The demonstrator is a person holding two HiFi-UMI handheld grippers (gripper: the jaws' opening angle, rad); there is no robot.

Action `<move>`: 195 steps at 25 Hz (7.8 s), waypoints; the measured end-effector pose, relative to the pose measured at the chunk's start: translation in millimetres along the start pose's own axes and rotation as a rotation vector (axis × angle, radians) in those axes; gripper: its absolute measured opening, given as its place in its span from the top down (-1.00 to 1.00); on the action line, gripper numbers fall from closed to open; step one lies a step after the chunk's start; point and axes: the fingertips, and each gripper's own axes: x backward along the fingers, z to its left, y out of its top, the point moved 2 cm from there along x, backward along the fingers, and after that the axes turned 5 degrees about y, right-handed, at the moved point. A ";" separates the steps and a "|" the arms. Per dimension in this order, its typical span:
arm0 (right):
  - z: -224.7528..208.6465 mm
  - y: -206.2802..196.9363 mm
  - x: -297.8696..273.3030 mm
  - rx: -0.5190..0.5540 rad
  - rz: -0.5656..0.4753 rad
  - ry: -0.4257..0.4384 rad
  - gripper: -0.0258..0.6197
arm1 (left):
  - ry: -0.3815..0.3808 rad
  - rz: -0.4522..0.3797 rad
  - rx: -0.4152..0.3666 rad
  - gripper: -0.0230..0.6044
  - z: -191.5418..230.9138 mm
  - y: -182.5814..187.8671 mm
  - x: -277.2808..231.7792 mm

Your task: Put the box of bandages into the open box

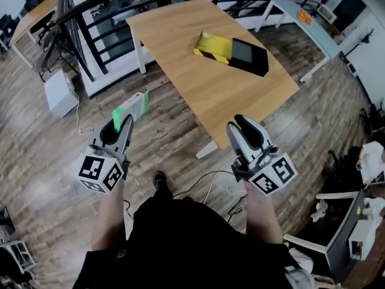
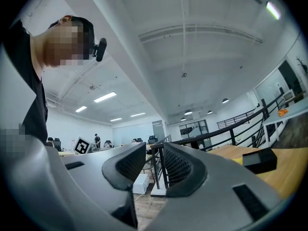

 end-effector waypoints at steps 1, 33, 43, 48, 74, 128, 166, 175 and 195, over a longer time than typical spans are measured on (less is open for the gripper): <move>-3.5 -1.8 -10.4 -0.003 0.005 0.001 0.56 | -0.004 0.004 0.002 0.64 7.5 -0.6 -6.4; -75.6 -3.0 -203.6 -0.039 -0.024 0.038 0.65 | 0.034 0.021 0.030 0.64 163.9 0.2 -89.3; -190.4 -9.4 -241.6 -0.064 -0.027 0.004 0.68 | 0.020 0.074 0.027 0.64 176.6 1.4 -202.7; -242.6 -4.5 -247.1 -0.081 -0.033 -0.020 0.69 | -0.013 0.091 0.013 0.64 169.2 8.7 -260.5; -360.1 13.7 -219.7 -0.113 -0.087 -0.206 0.70 | -0.264 0.131 -0.034 0.64 113.4 23.7 -455.1; -464.9 -65.4 -170.5 -0.323 -0.007 -0.531 0.70 | -0.638 0.541 -0.501 0.60 -16.0 -210.9 -746.6; -376.5 6.8 -191.4 -0.073 -0.058 -0.420 0.79 | -0.575 0.247 -0.123 0.68 50.6 -14.1 -562.9; -372.7 30.3 -204.8 0.066 -0.068 -0.426 0.81 | -0.490 0.148 -0.083 0.75 93.3 23.1 -530.3; -370.5 35.2 -214.6 0.100 -0.074 -0.394 0.81 | -0.359 0.085 -0.061 0.76 132.6 39.0 -518.5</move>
